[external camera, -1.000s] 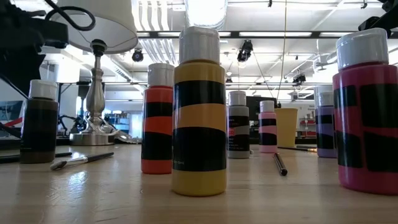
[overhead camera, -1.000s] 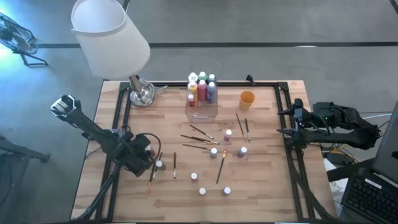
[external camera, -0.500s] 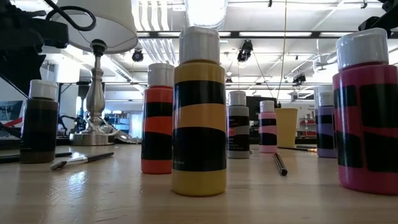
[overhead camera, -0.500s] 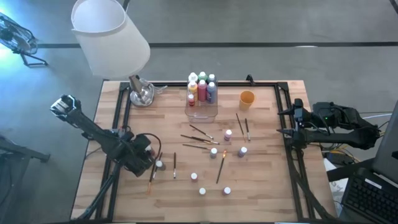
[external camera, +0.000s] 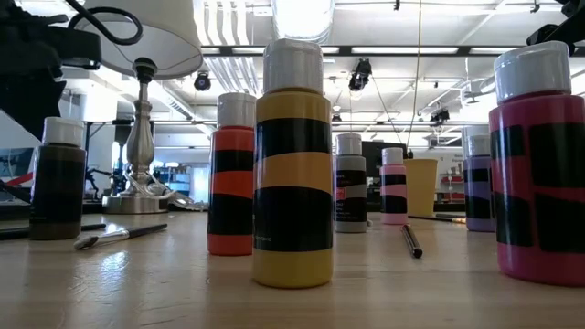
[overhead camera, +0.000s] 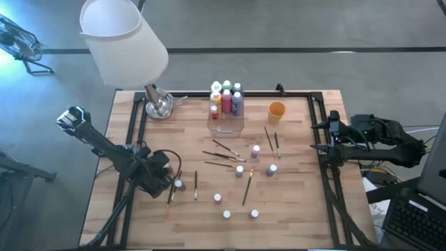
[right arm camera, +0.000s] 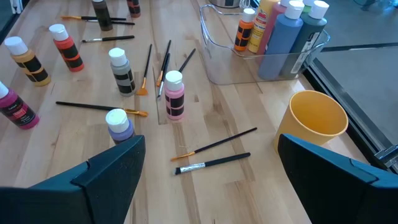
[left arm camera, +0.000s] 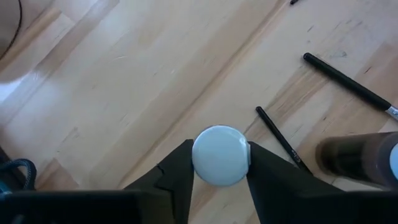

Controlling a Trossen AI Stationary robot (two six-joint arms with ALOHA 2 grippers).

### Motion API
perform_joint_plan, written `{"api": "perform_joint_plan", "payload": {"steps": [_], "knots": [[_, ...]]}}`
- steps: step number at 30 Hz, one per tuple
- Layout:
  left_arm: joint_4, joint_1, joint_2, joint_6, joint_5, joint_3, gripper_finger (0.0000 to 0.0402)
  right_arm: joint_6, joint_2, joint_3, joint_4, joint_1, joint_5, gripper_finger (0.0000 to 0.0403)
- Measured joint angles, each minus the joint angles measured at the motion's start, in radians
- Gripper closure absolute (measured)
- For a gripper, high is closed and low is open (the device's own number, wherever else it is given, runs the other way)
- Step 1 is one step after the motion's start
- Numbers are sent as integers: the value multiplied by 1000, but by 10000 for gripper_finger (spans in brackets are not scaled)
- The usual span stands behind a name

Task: Pick & Place Paint Supplies
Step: Put the small brown paint bottle into the bin

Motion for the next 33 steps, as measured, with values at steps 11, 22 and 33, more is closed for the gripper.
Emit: {"api": "perform_joint_plan", "payload": {"steps": [11, 22, 33], "knots": [[0, 0, 0, 9, -35, 0, 269, 0, 0, 0, 0, 0, 0, 39], [3, 1, -6, 36, -186, 41, 272, 0, 0, 0, 0, 0, 0, 39], [277, 69, -6, 374, -353, 125, 274, 0, 0, 0, 0, 0, 0, 39]]}}
